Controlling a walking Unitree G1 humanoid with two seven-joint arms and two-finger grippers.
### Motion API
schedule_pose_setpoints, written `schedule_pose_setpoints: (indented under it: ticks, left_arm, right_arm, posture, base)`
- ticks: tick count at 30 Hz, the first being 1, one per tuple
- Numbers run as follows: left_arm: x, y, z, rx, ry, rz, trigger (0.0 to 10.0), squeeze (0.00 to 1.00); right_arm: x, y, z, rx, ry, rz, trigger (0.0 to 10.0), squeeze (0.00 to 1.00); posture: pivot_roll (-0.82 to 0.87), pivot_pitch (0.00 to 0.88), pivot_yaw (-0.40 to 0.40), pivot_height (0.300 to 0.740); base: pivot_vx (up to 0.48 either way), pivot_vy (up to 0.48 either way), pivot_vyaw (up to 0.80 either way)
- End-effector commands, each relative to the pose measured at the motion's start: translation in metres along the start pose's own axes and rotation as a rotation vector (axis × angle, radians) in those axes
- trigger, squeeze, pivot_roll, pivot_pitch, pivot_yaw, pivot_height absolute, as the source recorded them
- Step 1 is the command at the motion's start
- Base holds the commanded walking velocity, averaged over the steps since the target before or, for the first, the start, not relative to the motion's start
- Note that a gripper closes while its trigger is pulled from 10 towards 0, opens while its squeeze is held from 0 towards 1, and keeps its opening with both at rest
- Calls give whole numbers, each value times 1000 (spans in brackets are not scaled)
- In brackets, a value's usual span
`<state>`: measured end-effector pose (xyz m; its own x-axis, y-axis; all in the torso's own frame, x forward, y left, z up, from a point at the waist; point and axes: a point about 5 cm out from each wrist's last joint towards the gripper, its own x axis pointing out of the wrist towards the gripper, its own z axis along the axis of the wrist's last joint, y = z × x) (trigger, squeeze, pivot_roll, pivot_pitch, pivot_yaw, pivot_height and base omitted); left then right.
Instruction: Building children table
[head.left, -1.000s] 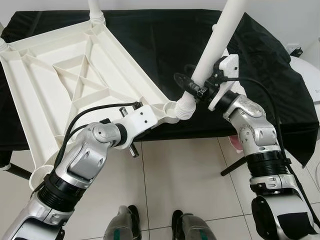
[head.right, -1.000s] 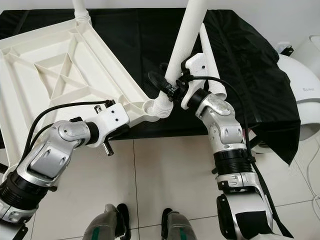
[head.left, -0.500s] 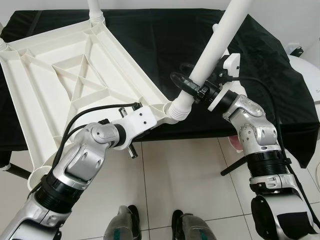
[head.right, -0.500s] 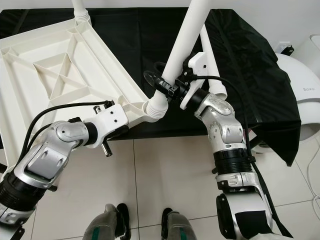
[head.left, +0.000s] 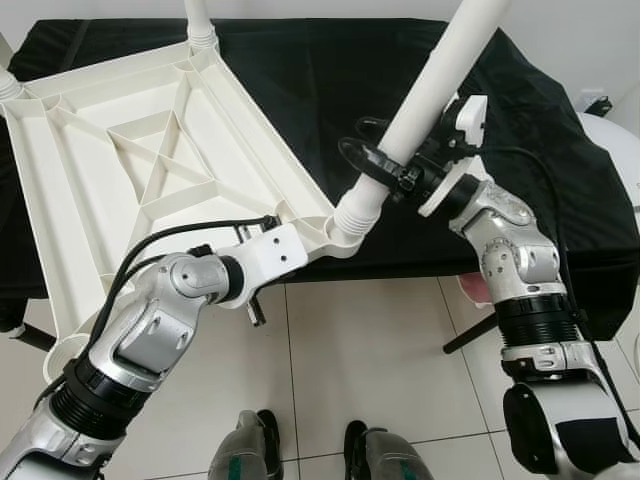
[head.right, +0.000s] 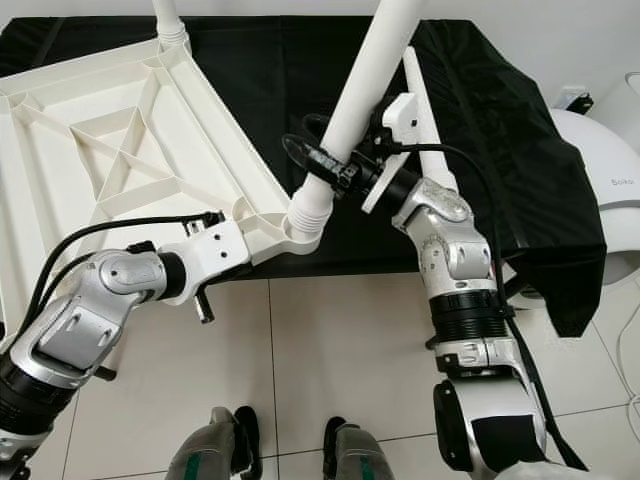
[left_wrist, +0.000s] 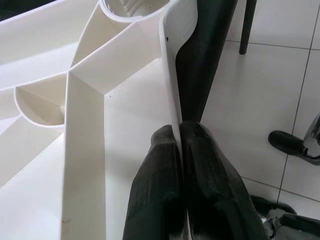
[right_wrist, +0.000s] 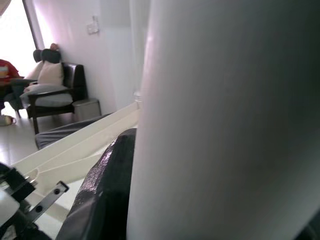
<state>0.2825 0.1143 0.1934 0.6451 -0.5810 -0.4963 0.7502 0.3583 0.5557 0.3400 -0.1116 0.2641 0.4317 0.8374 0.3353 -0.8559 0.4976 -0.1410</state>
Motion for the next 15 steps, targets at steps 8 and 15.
schedule_pose_setpoints:
  ticks: [8,15]
  left_arm:
    - [2,-6,-2,27,25,-8,10000,0]
    - [1,-8,3,22,11,-15,10000,0]
  right_arm:
    - [1,5,-13,-7,31,56,10000,0]
    - [1,-2,-22,-42,53,36,10000,0]
  posture:
    - [-66,195,-38,740]
    - [-63,204,-33,740]
  base:
    - [0,0,0]
    - [0,0,0]
